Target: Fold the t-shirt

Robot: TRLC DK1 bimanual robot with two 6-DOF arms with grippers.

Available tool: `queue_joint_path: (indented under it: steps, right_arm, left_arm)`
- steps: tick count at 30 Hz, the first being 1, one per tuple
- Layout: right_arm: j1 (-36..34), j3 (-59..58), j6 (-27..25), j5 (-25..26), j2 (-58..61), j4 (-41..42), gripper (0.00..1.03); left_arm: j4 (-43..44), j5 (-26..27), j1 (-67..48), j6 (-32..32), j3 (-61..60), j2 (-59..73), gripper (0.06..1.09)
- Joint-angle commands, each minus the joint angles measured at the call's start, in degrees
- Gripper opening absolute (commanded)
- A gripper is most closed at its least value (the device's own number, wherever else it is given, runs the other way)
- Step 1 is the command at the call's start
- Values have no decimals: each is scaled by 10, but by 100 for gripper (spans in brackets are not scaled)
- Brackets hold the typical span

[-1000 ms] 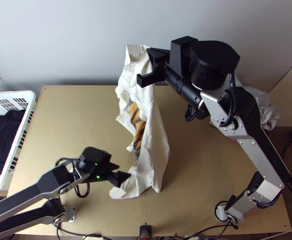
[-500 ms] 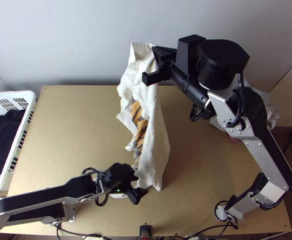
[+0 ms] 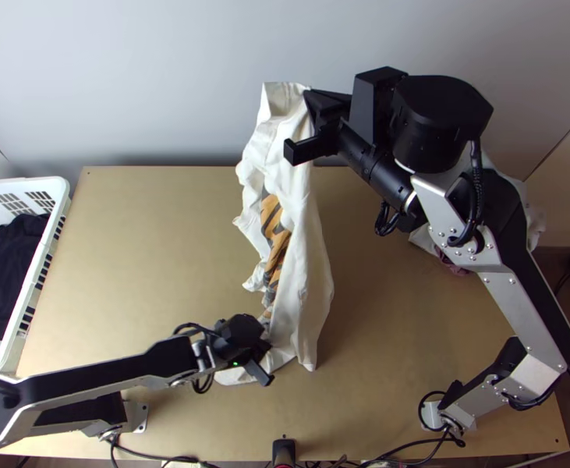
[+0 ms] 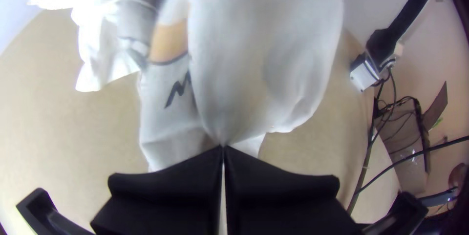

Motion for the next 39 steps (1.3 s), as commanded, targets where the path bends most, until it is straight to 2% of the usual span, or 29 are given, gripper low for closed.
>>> queue_joint_path:
  steps: [1,4,7,9,11,16,20,21,27,30,31,32,34,35,36,39]
  right_arm:
    - [-21,-5,0,0,-7,1,3]
    - [-26,-5,0,0,-12,2,3]
    - [-31,-5,-1,0,-15,3,3]
    - [-37,-4,-1,-1,-15,4,3]
    - [-40,-3,-1,-1,-15,6,3]
    - [-41,-3,-1,-1,-14,10,3]
    - [-51,-3,0,-1,-12,10,3]
    - [-55,-3,1,-1,-12,10,3]
    - [-70,-5,4,-1,-9,10,3]
    - [-71,-12,3,-1,-9,9,3]
    - [-71,-14,4,-1,-9,8,3]
    - [-71,-16,5,-1,-9,8,3]
    - [-71,-21,6,-1,-9,7,3]
    - [-70,-24,6,-1,-8,7,3]
    - [-70,-24,8,-1,-7,5,3]
    - [-68,-24,10,-1,-1,5,3]
  left_arm:
    - [-77,81,116,2,5,-154,10]
    - [-145,158,236,9,34,-221,10]
    - [-211,256,378,39,74,-265,10]
    - [-233,318,463,46,92,-278,10]
    - [-239,356,524,52,99,-277,10]
    - [-221,371,588,56,96,-232,10]
    - [-182,461,719,57,112,-95,10]
    - [-178,469,738,56,124,-61,10]
    - [-96,472,786,46,148,65,10]
    - [-102,473,786,23,158,114,10]
    - [-118,473,782,24,158,124,16]
    - [-136,478,778,31,157,131,33]
    - [-169,487,771,45,157,136,79]
    - [-188,487,768,57,157,135,93]
    - [-209,495,767,74,157,129,98]
    - [-234,504,765,86,153,96,102]
